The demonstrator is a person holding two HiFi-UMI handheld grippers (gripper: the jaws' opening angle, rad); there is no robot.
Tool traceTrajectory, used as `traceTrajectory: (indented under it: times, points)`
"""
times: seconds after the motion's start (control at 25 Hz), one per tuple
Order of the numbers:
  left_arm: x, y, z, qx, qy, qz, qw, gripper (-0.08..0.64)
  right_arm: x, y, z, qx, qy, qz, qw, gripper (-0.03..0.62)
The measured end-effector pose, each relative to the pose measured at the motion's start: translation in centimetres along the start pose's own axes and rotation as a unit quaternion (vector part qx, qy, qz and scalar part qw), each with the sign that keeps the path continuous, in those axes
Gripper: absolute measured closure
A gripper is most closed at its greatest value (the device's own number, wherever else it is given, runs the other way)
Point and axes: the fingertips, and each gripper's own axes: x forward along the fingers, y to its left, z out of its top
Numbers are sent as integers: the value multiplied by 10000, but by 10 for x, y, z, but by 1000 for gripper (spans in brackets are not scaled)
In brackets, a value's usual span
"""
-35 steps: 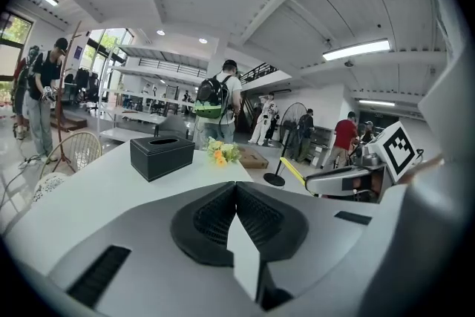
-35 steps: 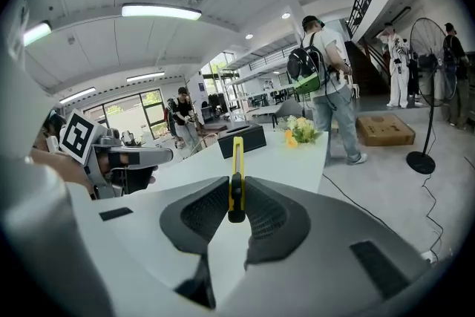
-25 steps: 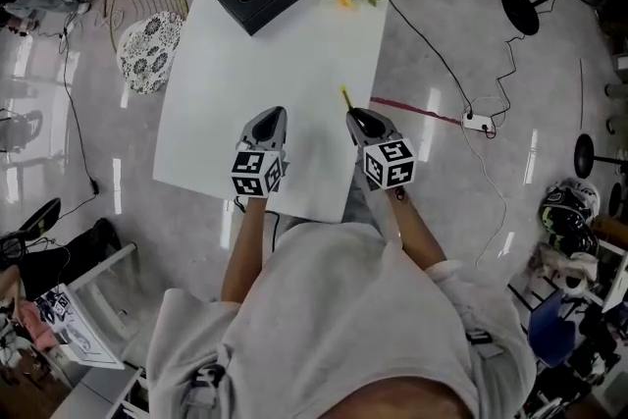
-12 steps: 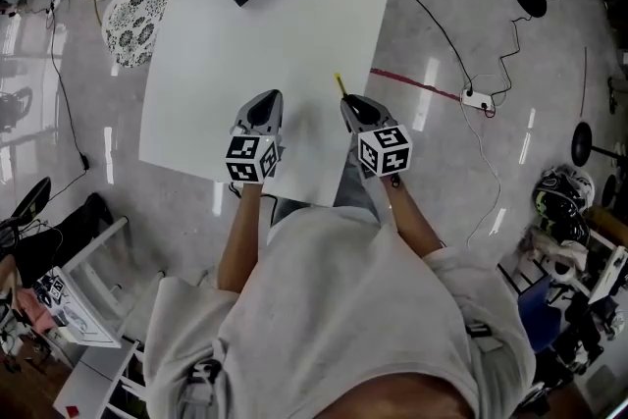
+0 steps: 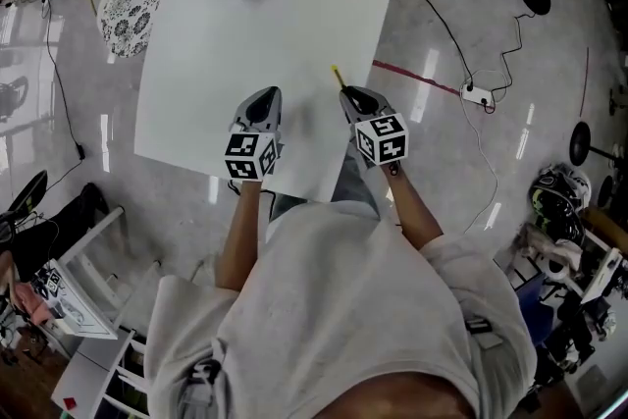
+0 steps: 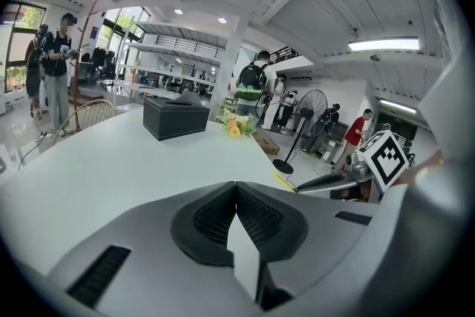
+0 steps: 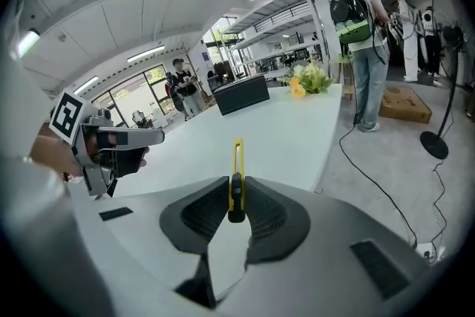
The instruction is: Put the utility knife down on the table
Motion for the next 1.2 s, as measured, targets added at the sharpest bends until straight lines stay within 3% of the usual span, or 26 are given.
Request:
traceTrajectory:
  times: [0.32, 0.68, 0.88, 1.2]
  points:
    - [-3, 5, 5, -46, -64, 73, 9999, 540, 26, -8, 19, -10, 11, 67, 10000, 512]
    - [-4, 12, 2, -112, -38, 150, 9998, 540, 55, -16, 40, -949, 373, 247, 9945, 512]
    - [-5, 13, 1, -143, -35, 158, 9998, 540, 67, -16, 44, -1774, 725, 383, 9807, 512]
    - [-4, 12, -2, -163, -12, 164, 9997, 540, 86, -5, 48, -2859, 1222, 735, 9476, 512]
